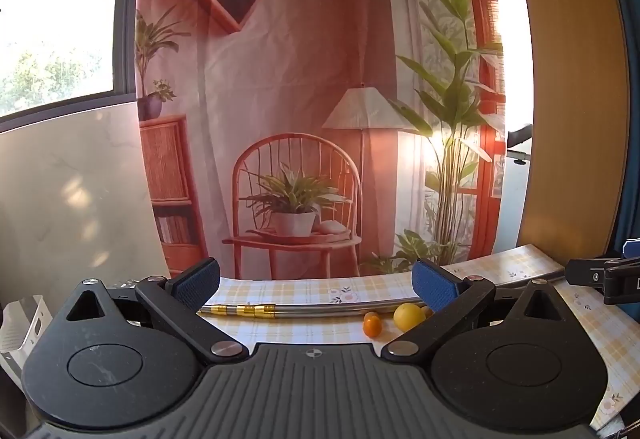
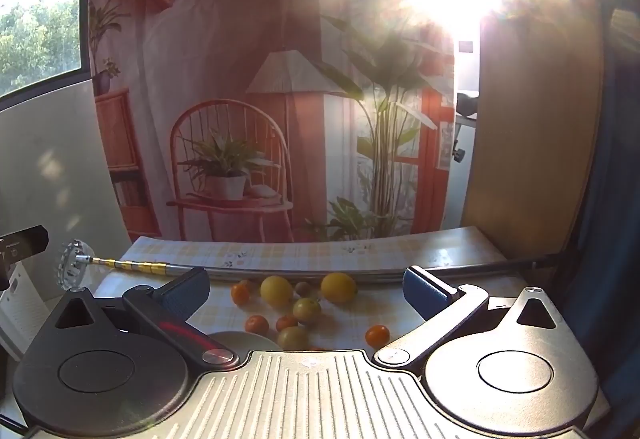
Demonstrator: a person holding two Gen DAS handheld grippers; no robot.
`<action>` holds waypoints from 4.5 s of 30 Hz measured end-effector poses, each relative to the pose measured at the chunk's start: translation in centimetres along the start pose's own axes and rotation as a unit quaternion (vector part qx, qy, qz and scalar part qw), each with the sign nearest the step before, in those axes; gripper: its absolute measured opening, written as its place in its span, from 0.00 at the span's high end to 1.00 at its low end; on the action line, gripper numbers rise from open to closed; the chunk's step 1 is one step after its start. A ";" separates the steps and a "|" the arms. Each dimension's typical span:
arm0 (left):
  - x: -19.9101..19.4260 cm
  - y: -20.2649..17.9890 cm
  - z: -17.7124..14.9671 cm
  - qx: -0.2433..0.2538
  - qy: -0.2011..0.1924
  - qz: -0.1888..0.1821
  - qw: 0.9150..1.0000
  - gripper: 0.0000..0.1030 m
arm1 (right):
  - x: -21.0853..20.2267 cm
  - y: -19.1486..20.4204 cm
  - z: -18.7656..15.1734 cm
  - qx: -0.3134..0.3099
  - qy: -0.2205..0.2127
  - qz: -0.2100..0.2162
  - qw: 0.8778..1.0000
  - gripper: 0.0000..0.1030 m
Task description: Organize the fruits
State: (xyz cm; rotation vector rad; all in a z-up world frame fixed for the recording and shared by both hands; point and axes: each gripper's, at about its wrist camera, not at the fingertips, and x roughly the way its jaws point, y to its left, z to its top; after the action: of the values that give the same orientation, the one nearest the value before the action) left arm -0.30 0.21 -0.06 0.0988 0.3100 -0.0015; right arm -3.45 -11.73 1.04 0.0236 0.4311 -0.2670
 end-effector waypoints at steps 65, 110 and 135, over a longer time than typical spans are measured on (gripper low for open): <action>1.3 0.2 -0.7 -0.003 0.017 -0.015 1.000 0.00 | 1.2 -0.3 -0.4 0.001 -0.001 0.007 1.000 0.00; 21.7 -1.0 -3.6 0.001 0.185 -0.085 0.979 0.11 | 21.6 -10.2 -4.1 0.080 0.085 0.040 0.992 0.00; 37.7 -4.8 -11.3 0.013 0.276 -0.167 0.946 0.49 | 29.2 -11.4 -9.0 0.113 0.162 0.024 0.980 0.02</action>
State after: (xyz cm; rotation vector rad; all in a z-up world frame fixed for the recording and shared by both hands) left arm 32.08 -2.99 -22.73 0.0701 0.8863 -0.3189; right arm 15.42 -29.35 -18.93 0.3035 0.7225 -0.2646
